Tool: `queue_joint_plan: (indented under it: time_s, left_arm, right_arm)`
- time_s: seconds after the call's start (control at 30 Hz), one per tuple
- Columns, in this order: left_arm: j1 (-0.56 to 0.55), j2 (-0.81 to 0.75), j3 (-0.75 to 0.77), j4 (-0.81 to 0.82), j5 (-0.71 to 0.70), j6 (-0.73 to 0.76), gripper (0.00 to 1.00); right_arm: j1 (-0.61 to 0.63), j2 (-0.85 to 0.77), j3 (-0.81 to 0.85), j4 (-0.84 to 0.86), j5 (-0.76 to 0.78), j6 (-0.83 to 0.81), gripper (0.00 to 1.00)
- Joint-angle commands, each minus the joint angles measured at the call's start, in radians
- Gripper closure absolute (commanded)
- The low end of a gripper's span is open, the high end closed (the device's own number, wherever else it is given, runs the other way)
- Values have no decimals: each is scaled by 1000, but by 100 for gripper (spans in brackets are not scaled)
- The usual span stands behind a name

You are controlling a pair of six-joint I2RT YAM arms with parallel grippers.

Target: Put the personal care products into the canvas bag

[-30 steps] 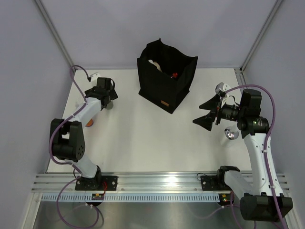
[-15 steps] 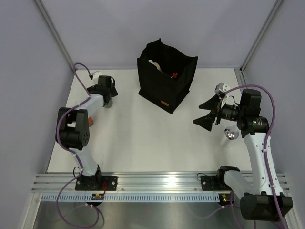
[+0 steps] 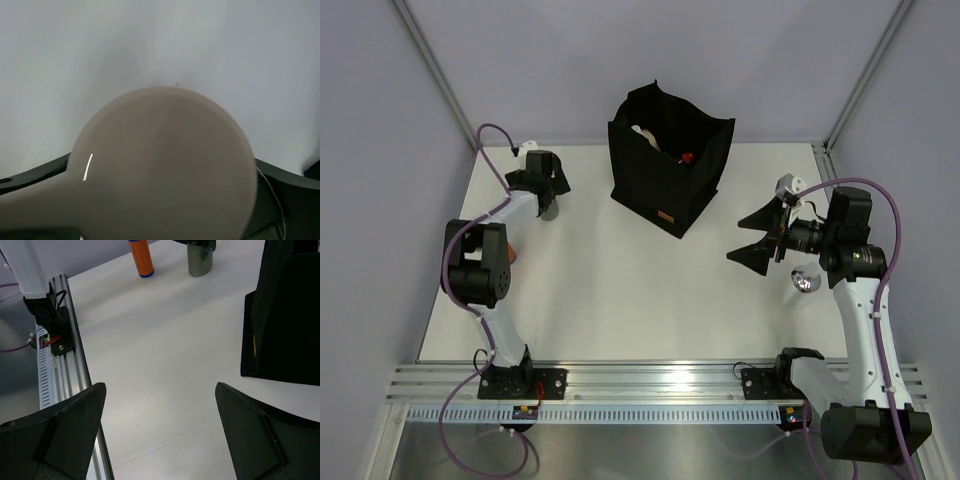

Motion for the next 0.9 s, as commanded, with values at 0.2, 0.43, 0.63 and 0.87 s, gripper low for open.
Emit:
queue_joint_plan:
  time_s: [0.2, 0.43, 0.63, 0.87]
  left_arm:
    - [6, -12, 35, 142, 61, 167, 1]
    - [9, 34, 95, 123, 71, 201, 13]
    - [14, 31, 90, 128, 100, 195, 42]
    - [18, -50, 32, 195, 208, 206, 92]
  right_arm:
    - [-30, -6, -5, 8, -51, -12, 1]
    - [-39, 5, -3, 5, -61, -9, 1]
    - [-50, -1, -2, 3, -65, -9, 1]
    - [-71, -10, -2, 1, -71, -7, 1]
